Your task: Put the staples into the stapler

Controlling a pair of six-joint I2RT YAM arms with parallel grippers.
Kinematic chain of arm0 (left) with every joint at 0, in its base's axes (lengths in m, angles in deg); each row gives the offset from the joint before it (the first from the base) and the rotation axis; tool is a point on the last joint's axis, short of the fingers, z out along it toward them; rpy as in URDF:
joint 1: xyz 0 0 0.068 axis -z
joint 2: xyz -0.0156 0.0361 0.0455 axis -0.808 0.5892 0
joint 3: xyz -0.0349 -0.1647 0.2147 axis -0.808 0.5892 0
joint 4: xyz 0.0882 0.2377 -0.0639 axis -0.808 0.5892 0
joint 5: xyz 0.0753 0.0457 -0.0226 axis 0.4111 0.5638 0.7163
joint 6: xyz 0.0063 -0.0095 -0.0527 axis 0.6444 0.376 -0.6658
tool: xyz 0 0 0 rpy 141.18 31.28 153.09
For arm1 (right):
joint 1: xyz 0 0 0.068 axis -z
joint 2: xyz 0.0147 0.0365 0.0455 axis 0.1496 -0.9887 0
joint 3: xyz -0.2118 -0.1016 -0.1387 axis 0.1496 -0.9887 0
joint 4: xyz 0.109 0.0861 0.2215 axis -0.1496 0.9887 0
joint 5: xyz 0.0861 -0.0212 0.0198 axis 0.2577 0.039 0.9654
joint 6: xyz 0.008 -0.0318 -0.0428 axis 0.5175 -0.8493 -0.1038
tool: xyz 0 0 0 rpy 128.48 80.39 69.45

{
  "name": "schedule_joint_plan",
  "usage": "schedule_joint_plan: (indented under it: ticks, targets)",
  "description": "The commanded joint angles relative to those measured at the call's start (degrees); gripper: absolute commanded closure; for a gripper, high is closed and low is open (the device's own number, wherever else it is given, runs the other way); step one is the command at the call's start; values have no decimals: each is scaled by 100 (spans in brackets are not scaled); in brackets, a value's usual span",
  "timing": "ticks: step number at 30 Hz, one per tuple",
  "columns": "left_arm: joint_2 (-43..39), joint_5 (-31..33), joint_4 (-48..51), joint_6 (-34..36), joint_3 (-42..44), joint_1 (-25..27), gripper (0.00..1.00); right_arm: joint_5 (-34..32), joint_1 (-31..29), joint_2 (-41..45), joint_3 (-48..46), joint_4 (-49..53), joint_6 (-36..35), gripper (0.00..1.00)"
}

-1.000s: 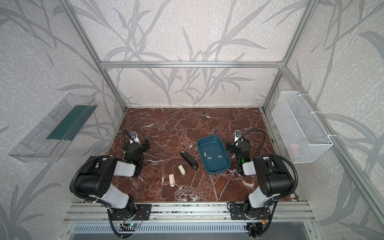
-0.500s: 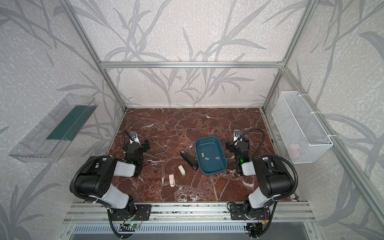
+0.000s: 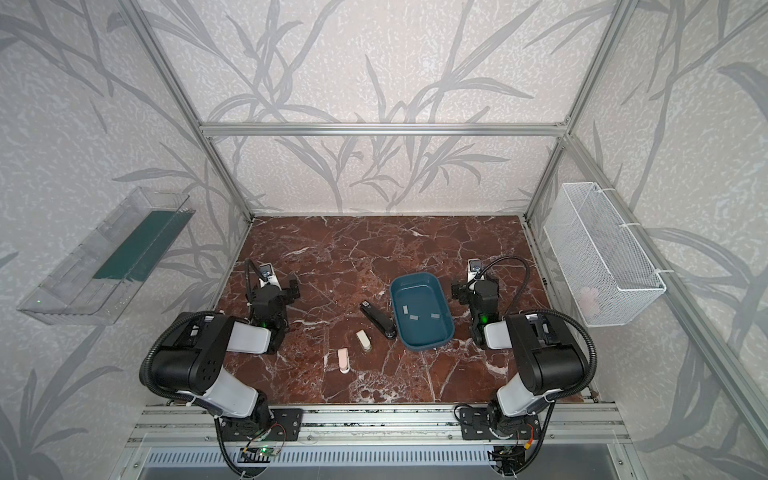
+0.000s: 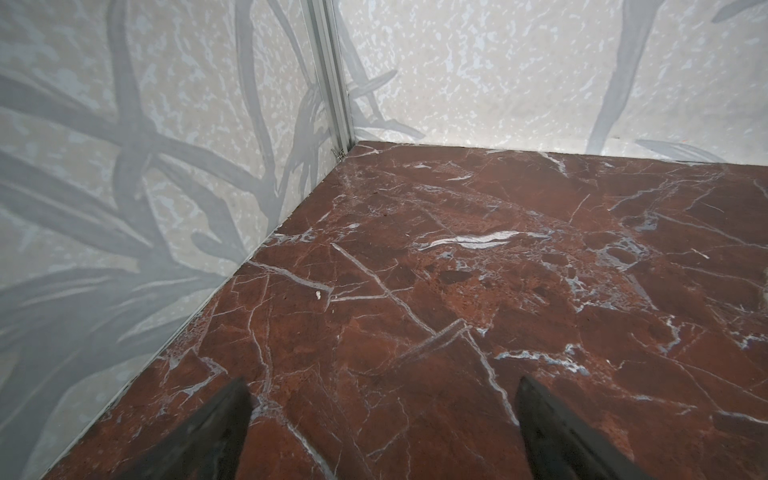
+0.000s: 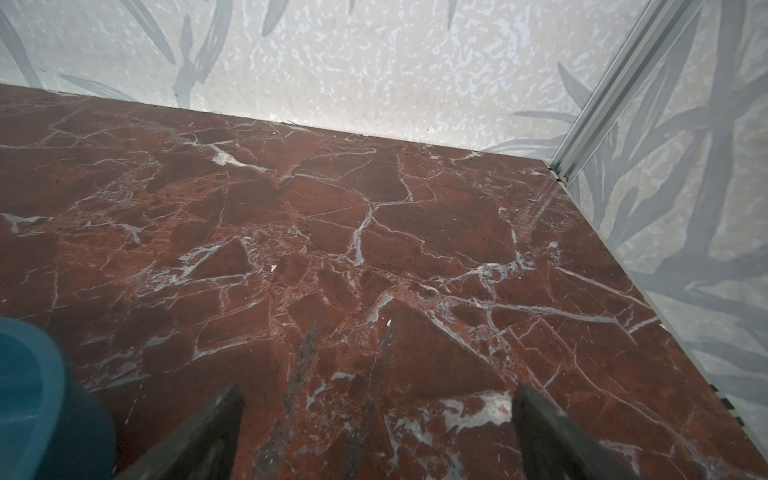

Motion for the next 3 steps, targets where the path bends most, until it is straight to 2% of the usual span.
schedule_joint_plan:
  ticks: [1, 3]
  targets:
    - [11, 1, -21, 46, -94, -13, 1, 48, 11, -4, 11, -58, 32, 1]
    - [21, -4, -16, 46, -82, -16, 1, -20, -56, 1, -119, -266, -48, 1]
